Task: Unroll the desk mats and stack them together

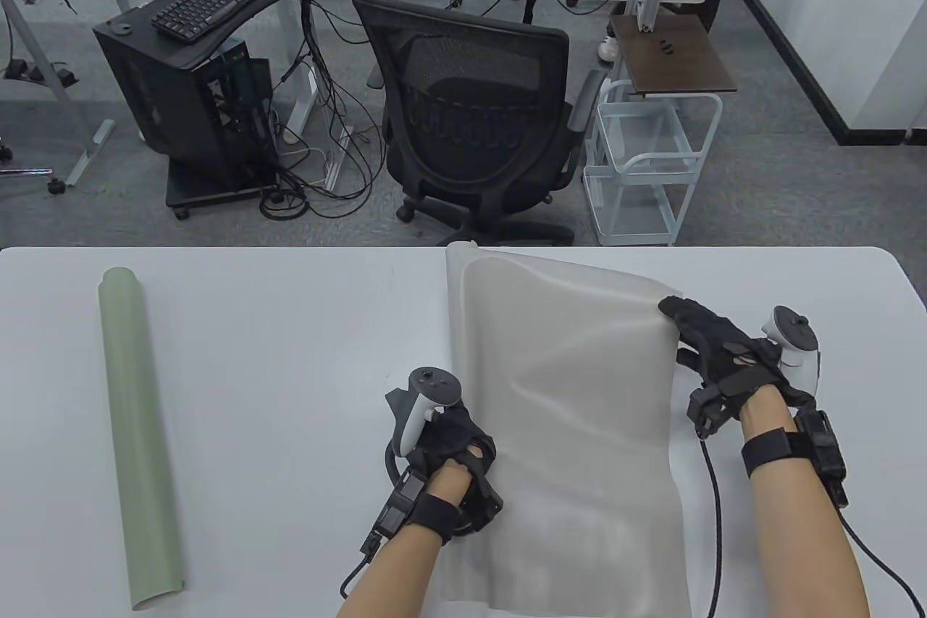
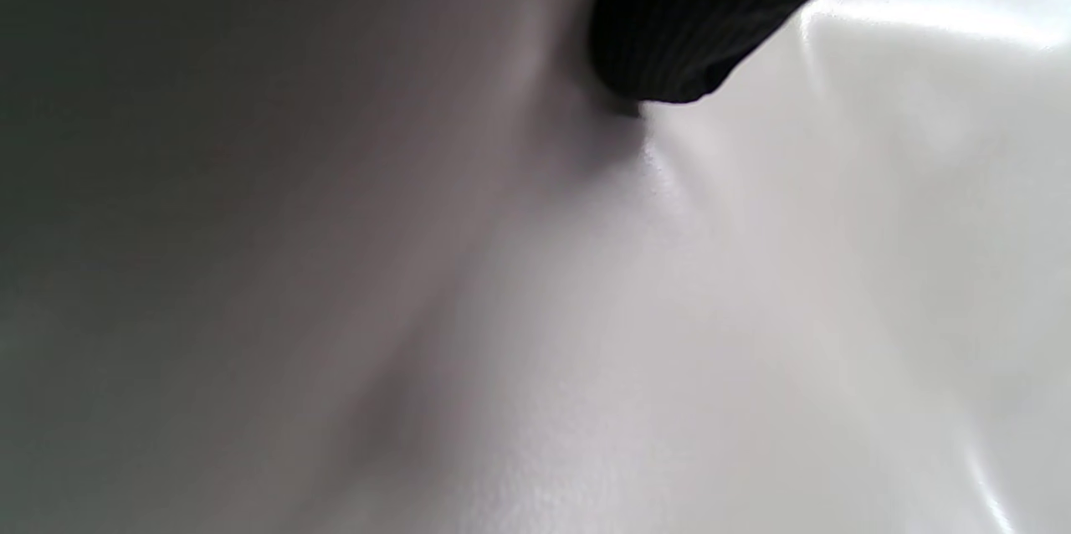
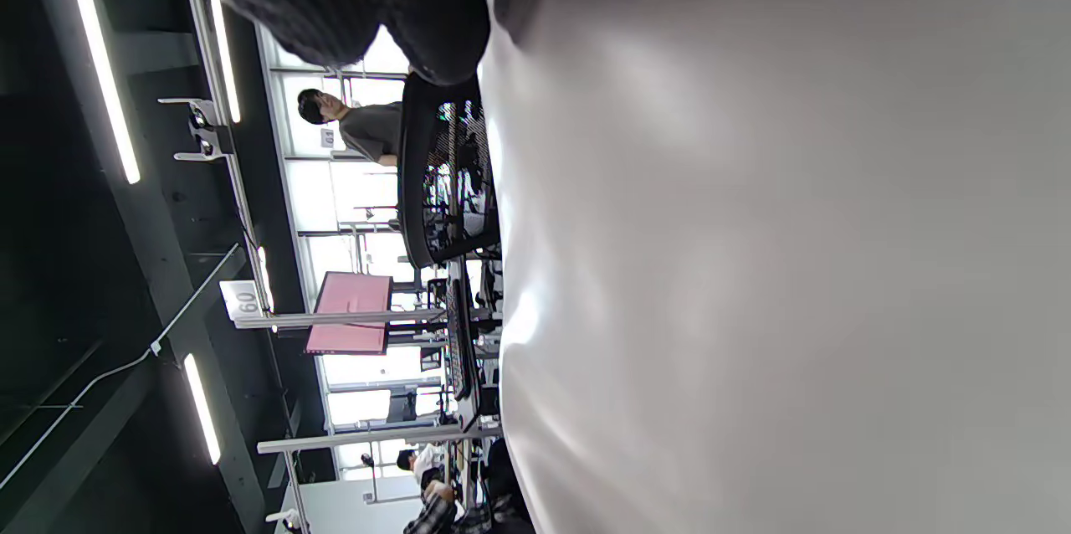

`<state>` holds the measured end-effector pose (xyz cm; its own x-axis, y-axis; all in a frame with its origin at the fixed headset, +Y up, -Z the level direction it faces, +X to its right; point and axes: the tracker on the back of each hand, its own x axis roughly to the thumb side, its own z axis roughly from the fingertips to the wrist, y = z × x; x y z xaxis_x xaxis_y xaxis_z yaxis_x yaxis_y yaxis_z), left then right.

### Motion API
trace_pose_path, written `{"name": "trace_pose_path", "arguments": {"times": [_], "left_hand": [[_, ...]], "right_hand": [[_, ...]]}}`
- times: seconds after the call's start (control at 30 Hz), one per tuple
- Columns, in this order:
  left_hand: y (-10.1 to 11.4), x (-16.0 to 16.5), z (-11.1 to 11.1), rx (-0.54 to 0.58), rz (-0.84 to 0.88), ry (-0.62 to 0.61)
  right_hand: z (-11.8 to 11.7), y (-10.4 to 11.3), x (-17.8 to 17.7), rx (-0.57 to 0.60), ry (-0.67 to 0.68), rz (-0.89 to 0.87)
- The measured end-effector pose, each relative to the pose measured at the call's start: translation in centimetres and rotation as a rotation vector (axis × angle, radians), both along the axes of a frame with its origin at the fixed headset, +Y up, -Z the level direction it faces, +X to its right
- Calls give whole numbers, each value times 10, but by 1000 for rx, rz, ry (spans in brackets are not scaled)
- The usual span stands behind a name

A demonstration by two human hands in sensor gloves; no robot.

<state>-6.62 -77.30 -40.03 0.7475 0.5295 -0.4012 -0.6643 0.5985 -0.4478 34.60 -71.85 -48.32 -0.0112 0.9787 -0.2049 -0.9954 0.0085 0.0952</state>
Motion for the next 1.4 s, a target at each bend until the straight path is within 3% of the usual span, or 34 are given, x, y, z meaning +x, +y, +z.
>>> {"name": "trace_pose_path", "arguments": {"times": [0.07, 0.2, 0.3, 0.5, 0.6, 0.73, 0.87, 1.0, 1.07, 1.13, 1.27, 1.4], "left_hand": [[2, 10, 1, 17, -104, -52], [4, 21, 1, 24, -191, -65], [3, 20, 1, 14, -185, -44], [2, 29, 1, 8, -259, -30], [2, 31, -2, -14, -280, -9], [4, 34, -11, -51, -317, -7], [5, 36, -22, -109, -345, -10], [5, 34, -27, -132, -310, 9], [5, 36, -27, -130, -326, 8], [4, 36, -26, -132, -298, 20], [2, 39, -26, -130, -238, 41], [-2, 40, -25, -123, -159, 47]], "right_hand": [[-10, 7, -5, 20, 1, 50], [-31, 4, -19, -10, 12, 377], [-44, -10, -24, -27, 4, 547], [-61, -50, -44, -119, 124, 778], [-56, -60, -64, -179, 246, 1082], [-23, -57, -91, -215, 396, 1195], [43, -47, -110, -258, 514, 1162], [107, -47, -119, -261, 566, 1458], [127, -51, -118, -269, 528, 1423], [136, -58, -115, -321, 527, 1351], [132, -78, -102, -344, 510, 1237], [126, -88, -93, -356, 502, 1275]]}}
